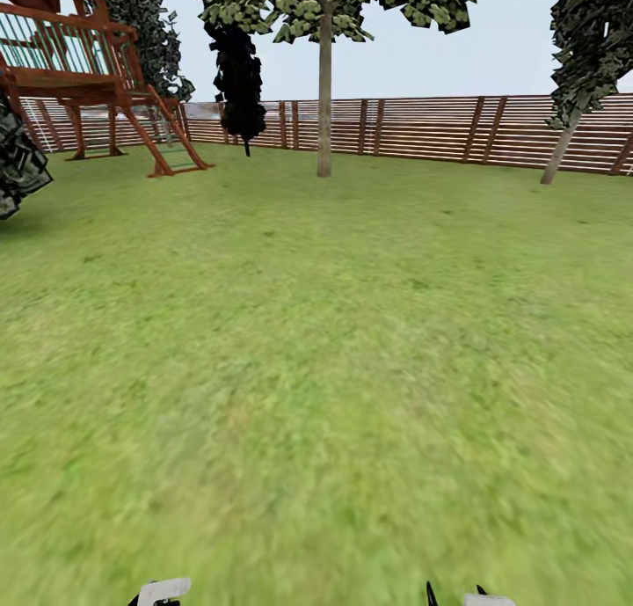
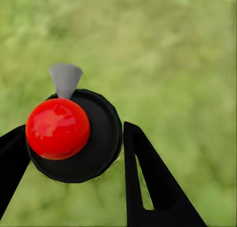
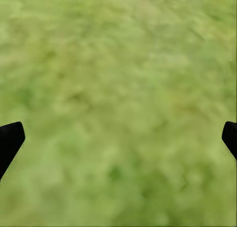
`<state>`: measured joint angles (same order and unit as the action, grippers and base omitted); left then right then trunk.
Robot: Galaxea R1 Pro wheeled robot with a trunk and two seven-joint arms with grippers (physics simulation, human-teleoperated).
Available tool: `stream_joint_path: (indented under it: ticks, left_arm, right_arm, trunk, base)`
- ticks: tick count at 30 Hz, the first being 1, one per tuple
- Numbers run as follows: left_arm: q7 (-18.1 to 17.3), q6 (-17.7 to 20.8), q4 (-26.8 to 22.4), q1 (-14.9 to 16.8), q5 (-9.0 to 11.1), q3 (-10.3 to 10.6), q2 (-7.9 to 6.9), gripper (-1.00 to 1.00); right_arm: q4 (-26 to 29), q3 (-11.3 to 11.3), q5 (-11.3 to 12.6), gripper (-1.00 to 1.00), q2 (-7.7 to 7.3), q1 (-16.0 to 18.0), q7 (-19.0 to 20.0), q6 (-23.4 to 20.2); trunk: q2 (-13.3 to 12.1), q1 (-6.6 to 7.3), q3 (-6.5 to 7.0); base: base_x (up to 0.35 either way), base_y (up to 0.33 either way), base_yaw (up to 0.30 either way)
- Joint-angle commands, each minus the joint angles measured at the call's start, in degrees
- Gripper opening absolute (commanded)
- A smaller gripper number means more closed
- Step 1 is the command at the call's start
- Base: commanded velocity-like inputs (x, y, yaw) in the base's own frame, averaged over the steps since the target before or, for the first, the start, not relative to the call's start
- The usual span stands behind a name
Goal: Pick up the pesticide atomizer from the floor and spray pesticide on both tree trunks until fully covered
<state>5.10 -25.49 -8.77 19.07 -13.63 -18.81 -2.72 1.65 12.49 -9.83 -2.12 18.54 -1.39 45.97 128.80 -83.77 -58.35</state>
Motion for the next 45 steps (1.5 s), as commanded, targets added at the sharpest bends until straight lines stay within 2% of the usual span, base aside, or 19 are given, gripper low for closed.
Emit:
stream_joint_path:
  ticks: [1, 45]
  left_arm:
    - [0.0, 0.0, 0.0, 0.0, 0.0, 0.0, 0.0, -1.0]
    - [0.0, 0.0, 0.0, 0.0, 0.0, 0.0, 0.0, -1.0]
  right_arm:
    - [0.0, 0.0, 0.0, 1.0, -0.04, 0.0, 0.0, 0.0]
    - [0.0, -0.1, -0.1, 1.0, -0.07, 0.0, 0.0, 0.0]
  trunk:
    - [0.0, 0.0, 0.0]
    - [0.0, 0.0, 0.0]
  base:
    - [0.339, 0.0, 0.0]
    - [0.339, 0.0, 0.0]
